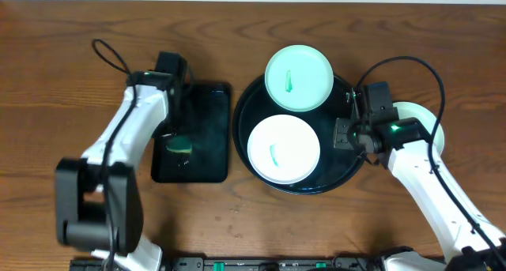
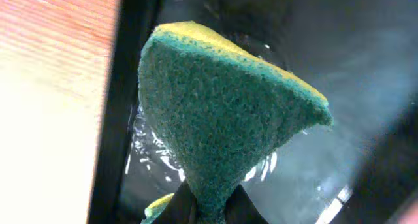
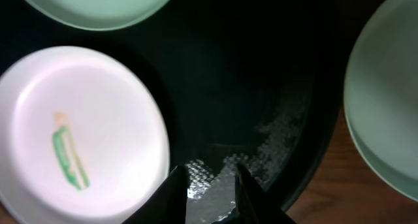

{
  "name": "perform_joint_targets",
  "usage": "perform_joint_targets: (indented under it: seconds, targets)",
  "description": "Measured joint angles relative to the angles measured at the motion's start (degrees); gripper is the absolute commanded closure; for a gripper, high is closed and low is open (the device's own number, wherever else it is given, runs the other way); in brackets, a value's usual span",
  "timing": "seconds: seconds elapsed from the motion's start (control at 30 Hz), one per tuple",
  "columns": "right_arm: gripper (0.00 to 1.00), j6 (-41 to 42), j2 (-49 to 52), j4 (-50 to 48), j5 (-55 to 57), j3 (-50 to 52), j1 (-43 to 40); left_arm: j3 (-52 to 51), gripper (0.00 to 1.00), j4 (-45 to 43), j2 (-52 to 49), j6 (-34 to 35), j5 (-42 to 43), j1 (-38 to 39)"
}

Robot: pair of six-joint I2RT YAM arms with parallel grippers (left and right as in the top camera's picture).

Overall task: Clean dirty plates on tray and stack at the side
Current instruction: 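Grasp the sponge again with the left gripper and lift it, then scrub the white plate with the sponge while the right gripper holds it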

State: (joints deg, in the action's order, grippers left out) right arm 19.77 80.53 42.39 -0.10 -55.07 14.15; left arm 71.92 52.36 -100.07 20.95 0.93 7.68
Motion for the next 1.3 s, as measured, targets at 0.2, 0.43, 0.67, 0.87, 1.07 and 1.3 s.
perform_joint_targets:
  seconds: [0.2, 0.43, 0.67, 0.87, 1.07, 1.3]
  targets:
    - [0.78, 0.0, 6.2, -0.3, -1.1, 0.0, 0.0, 0.0, 0.93, 2.0, 3.6, -0.4, 0.8, 1.1]
    - [0.78, -4.4, 13.2, -3.8, -7.4, 0.0, 0.0, 0.0, 0.93, 2.1, 3.4, -1.7, 4.7, 4.3]
    - [0.78, -8.8, 18.8, -7.3, -11.5, 0.0, 0.4, 0.0, 0.93, 2.7, 3.4, -1.9, 7.0, 6.6]
    - [0.83, -10.2, 20.3, -8.5, -12.2, -0.3, 1.0, 0.0, 0.93, 2.7, 3.4, -1.9, 8.2, 9.9]
    - [0.78, -11.0, 19.1, -6.6, -12.9, -0.4, 0.9, 0.0, 0.93, 2.7, 3.4, -1.9, 8.4, 10.5]
    - [0.75, -12.7, 9.8, -7.1, -13.3, -0.4, 0.6, 0.0, 0.93, 2.7, 3.4, -1.4, 8.4, 10.5]
